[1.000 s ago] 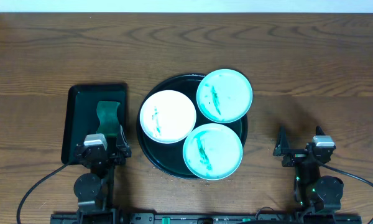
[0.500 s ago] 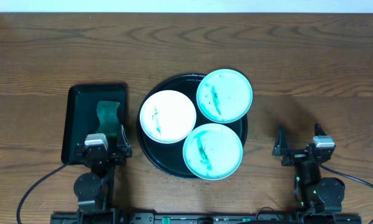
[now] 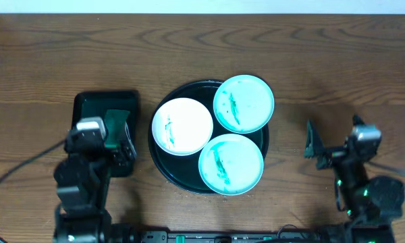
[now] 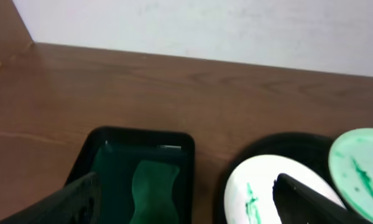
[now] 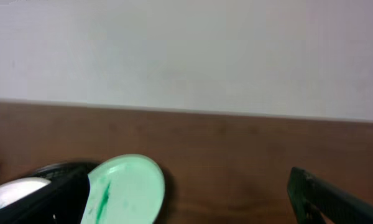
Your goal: Clean dirty plates on tray and stack at the side
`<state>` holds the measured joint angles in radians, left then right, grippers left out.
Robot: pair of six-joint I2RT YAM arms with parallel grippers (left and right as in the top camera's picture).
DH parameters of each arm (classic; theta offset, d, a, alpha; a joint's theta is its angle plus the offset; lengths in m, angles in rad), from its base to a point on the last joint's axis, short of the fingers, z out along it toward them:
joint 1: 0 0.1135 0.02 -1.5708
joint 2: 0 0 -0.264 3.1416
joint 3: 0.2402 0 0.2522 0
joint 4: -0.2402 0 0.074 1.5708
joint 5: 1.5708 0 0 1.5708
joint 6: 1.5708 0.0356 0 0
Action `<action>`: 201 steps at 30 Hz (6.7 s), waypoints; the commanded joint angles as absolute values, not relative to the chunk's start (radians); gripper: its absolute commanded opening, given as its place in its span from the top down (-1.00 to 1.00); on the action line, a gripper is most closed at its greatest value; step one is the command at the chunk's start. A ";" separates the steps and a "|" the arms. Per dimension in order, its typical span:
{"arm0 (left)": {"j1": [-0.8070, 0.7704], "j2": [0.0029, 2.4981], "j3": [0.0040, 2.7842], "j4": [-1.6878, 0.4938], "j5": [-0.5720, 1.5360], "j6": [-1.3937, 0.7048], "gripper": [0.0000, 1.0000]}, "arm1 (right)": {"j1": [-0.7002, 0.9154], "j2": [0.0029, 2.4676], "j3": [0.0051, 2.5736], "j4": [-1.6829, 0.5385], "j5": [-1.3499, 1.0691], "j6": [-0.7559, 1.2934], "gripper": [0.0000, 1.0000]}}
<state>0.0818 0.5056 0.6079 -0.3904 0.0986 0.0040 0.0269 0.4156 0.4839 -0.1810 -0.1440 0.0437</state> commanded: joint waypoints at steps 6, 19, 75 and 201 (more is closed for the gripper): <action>0.077 0.818 1.015 -0.716 0.105 0.007 -0.76 | 0.020 0.821 0.854 -0.439 -0.245 0.017 -0.99; 0.077 1.161 1.208 -0.907 0.125 -0.006 -0.76 | 0.021 1.214 1.039 -0.580 -0.413 0.048 -0.98; 0.078 1.351 1.206 -0.898 -0.012 -0.144 -0.76 | 0.682 2.096 1.530 -0.751 -0.055 0.520 0.38; -0.242 1.863 1.085 -0.565 0.590 -0.147 0.86 | 0.657 2.153 1.576 -0.776 -0.087 0.512 0.98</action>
<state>-0.2371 1.8378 1.0847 -0.5793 0.4629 -0.1925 0.6624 2.1418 1.5566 -0.7773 -0.1032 0.4976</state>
